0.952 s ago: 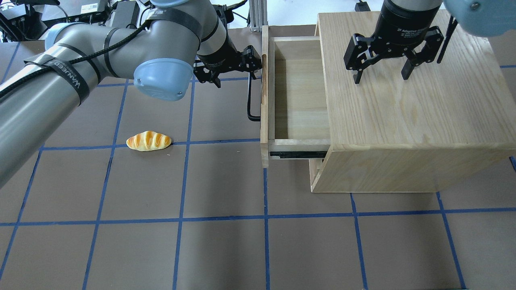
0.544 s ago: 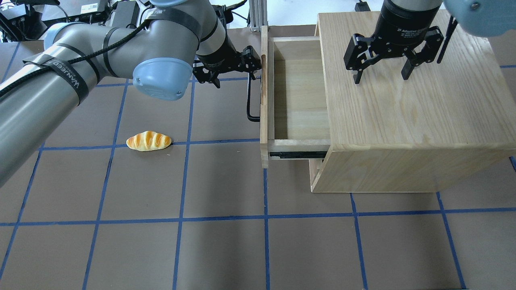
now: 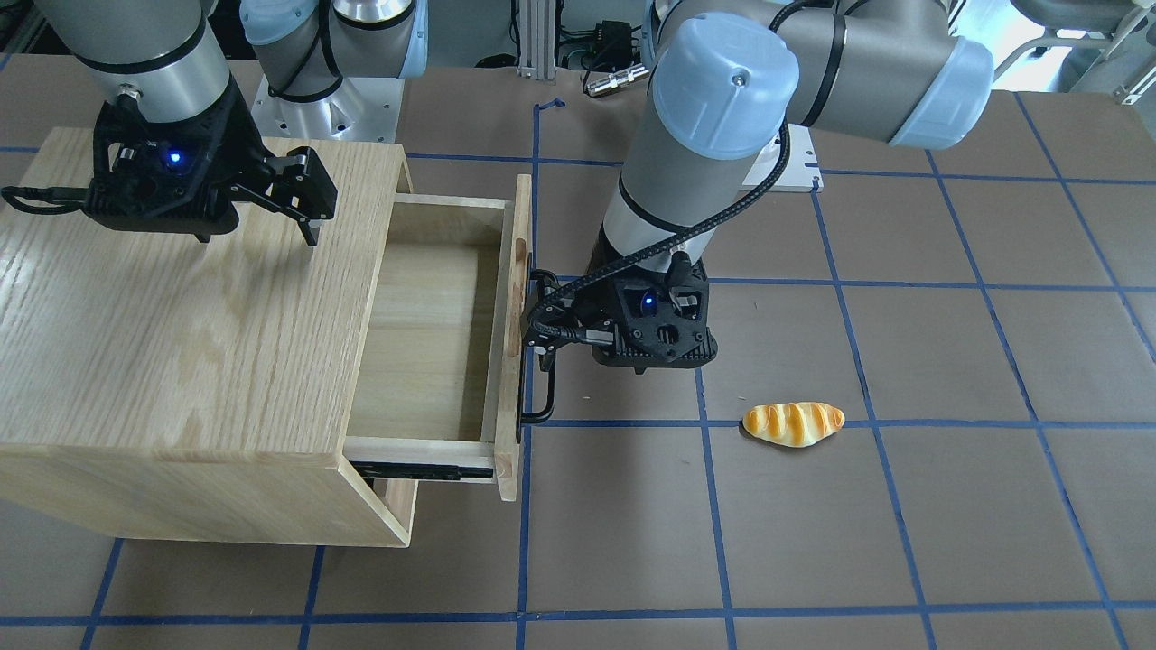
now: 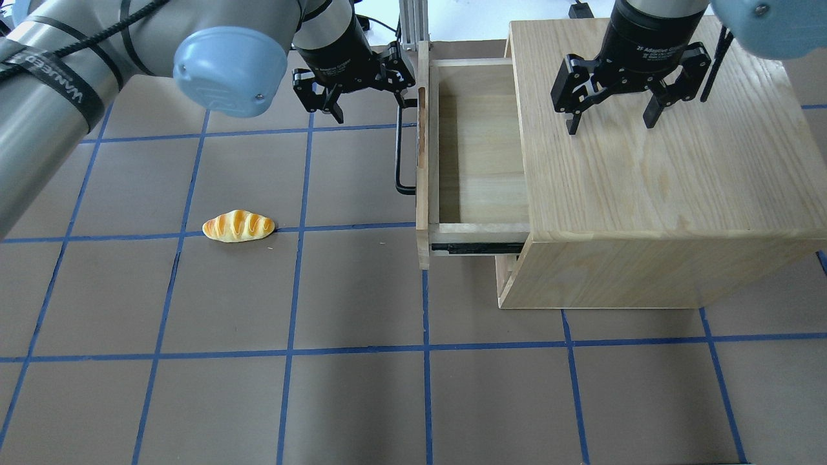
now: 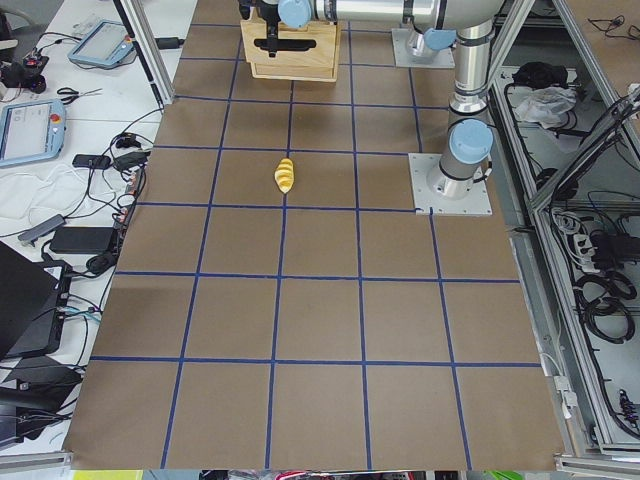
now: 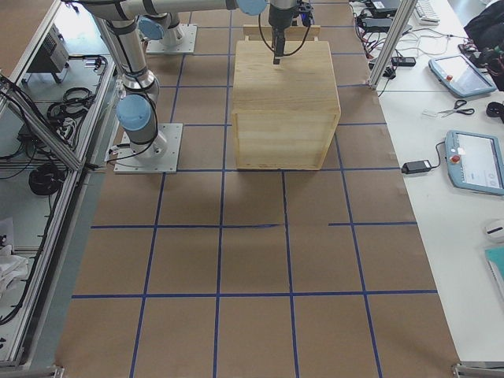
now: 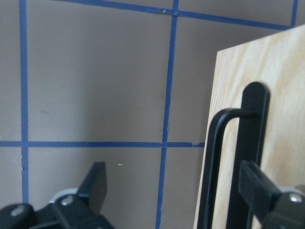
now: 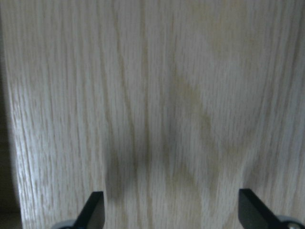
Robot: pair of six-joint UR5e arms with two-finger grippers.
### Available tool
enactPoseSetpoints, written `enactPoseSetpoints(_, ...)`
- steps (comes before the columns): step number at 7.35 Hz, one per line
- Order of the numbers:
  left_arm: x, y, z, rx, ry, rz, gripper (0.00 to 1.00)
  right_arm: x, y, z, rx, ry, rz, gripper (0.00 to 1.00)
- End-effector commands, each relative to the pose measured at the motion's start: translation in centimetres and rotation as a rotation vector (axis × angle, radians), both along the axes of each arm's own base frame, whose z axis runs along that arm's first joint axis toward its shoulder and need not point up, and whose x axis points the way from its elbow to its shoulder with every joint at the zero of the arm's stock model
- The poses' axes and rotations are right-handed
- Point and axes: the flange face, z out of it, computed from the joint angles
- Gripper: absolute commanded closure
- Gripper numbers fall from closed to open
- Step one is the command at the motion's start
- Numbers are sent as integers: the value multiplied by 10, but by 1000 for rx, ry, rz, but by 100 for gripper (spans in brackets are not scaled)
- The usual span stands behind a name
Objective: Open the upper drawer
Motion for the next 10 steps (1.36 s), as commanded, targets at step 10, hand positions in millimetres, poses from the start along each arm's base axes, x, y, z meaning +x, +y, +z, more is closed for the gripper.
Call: enactPoseSetpoints(10, 207, 31, 65, 66, -195, 35, 0, 0, 0, 0, -1, 0, 0, 0)
